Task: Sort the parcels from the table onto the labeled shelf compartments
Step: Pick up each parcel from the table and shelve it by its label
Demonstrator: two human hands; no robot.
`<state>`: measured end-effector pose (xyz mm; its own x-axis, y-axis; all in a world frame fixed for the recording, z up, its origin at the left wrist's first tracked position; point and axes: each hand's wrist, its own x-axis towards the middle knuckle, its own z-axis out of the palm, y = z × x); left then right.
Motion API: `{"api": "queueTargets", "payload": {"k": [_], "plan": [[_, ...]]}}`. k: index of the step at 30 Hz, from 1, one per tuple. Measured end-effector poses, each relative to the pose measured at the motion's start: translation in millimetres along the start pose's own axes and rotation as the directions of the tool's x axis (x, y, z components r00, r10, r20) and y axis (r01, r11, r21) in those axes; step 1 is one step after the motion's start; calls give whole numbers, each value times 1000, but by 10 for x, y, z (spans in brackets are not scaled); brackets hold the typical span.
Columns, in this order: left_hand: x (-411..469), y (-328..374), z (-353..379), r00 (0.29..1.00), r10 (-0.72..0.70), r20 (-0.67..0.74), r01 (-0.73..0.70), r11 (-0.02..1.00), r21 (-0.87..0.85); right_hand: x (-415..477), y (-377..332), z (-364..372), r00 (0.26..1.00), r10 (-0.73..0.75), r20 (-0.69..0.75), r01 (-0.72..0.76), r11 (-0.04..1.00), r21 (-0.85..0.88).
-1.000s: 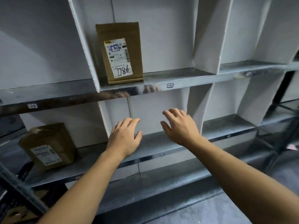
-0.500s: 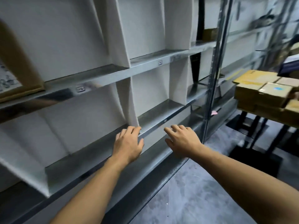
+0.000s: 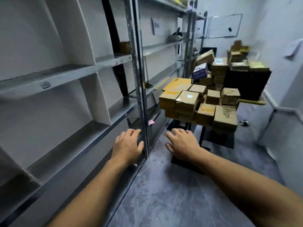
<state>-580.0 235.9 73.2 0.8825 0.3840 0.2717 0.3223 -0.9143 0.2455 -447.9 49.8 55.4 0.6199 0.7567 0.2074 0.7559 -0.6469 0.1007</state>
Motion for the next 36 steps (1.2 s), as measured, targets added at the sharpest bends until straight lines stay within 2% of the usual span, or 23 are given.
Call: {"api": "queueTargets", "payload": {"k": [10, 15, 21, 25, 29, 36], "plan": [[1024, 765, 645, 981, 183, 72, -184, 983, 12, 141, 1076, 189, 975, 219, 37, -220, 975, 25], [1658, 865, 940, 968, 238, 85, -237, 971, -24, 513, 1381, 348, 955, 281, 92, -284, 958, 28], [2765, 896, 1236, 941, 333, 57, -330, 942, -63, 1356, 1840, 503, 925, 358, 125, -365, 931, 33], [3432, 889, 1430, 927, 361, 104, -352, 931, -98, 1918, 2085, 649, 898, 412, 153, -426, 901, 79], [3941, 875, 1714, 903, 393, 175, -377, 919, -118, 2299, 2255, 893, 859, 481, 175, -504, 853, 132], [4456, 917, 2176, 891, 424, 163, -394, 900, -189, 2663, 2542, 1301, 818, 547, 177, -575, 784, 232]]}}
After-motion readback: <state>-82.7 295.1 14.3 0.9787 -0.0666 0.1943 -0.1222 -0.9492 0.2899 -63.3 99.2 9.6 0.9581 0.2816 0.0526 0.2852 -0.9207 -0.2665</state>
